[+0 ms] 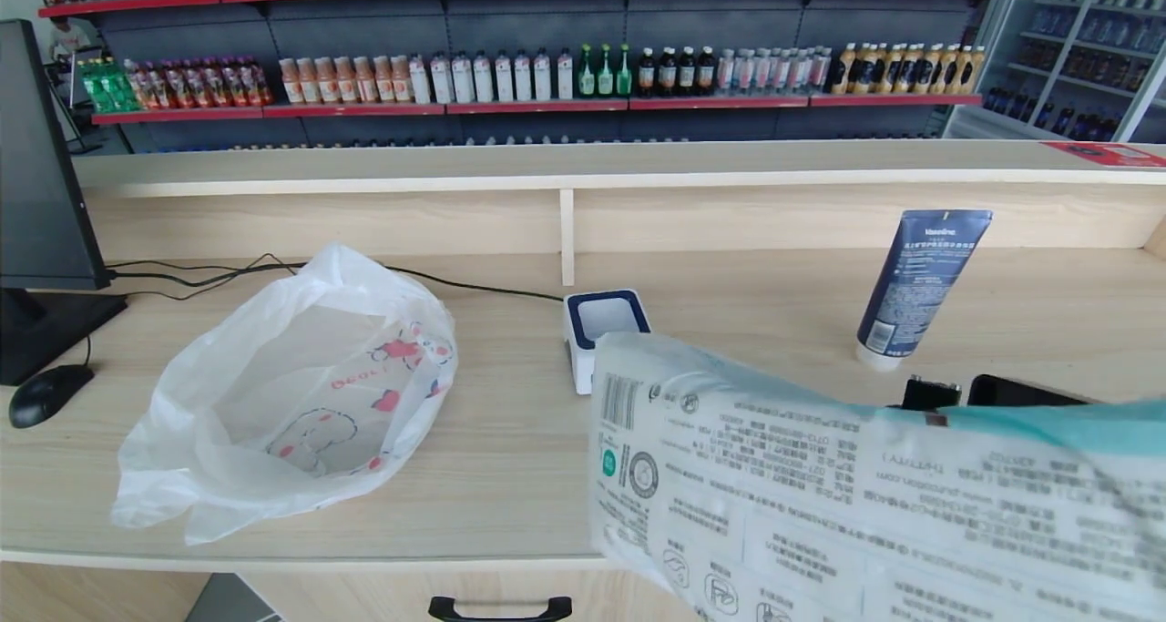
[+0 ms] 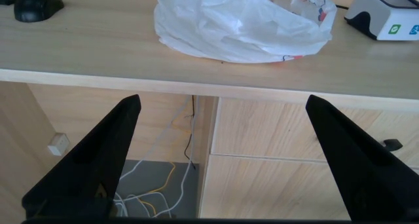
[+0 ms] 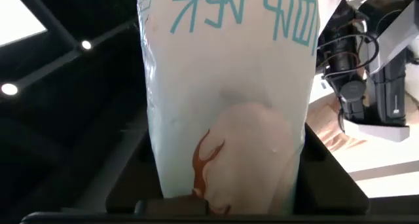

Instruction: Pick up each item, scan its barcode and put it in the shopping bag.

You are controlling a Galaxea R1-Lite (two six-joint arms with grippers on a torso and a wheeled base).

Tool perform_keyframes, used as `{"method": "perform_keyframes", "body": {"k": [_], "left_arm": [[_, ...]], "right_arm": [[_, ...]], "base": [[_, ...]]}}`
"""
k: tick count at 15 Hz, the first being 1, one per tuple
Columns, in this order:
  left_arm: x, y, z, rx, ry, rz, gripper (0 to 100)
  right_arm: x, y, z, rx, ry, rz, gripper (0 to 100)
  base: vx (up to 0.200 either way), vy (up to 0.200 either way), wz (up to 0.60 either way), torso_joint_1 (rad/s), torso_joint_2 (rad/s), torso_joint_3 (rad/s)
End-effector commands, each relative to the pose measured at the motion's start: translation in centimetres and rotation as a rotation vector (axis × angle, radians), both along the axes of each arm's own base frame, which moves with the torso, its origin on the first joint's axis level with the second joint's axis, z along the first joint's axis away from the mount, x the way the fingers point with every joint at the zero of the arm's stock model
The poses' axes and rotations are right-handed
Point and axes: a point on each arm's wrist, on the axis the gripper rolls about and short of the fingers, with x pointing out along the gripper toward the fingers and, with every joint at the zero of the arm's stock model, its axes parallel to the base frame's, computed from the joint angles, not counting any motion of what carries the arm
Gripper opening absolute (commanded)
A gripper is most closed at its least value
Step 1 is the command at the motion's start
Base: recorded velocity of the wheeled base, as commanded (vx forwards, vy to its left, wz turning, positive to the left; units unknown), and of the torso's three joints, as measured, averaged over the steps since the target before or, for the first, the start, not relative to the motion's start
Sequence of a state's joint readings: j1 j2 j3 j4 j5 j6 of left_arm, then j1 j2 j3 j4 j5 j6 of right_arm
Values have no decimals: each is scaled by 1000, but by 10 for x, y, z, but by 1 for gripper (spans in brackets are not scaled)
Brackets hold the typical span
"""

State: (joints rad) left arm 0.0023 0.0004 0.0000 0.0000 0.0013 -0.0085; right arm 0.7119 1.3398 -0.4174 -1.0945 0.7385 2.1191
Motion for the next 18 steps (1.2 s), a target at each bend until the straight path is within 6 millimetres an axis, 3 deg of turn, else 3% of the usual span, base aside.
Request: {"method": "perform_keyframes", "body": {"k": [1, 5, 18], "left_arm": [[0, 0, 0, -1, 0, 1, 100], [0, 0, 0, -1, 0, -1, 100], [0, 0, 0, -1, 0, 1, 100]], "right_arm": [[5, -4, 6, 55, 59, 2, 0], [-2, -8, 2, 115, 189, 109, 0], [-22, -34, 3, 231, 278, 126, 0]], "base": [[0, 0, 0, 0, 0, 0], [0, 0, 0, 0, 0, 0], [0, 0, 0, 0, 0, 0]]}}
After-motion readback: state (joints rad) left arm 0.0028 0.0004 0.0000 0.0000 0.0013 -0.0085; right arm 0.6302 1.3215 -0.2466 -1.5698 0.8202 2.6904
